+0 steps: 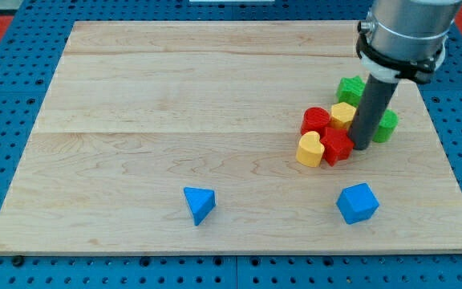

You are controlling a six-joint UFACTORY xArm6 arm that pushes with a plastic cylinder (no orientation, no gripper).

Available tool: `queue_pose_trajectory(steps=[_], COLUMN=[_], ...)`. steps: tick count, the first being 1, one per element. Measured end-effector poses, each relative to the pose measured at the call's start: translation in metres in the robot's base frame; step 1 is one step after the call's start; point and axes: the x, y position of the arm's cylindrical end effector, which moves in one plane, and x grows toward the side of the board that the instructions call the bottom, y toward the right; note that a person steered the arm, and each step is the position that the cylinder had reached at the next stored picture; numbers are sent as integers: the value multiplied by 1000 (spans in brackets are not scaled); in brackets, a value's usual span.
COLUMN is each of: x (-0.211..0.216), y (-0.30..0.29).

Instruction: Push the green circle below the green star

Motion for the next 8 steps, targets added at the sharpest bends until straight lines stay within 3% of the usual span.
queue_pose_trajectory(steps=[2,5,6,8], x=[4,-27,-17,64], y=[54,52,52,36])
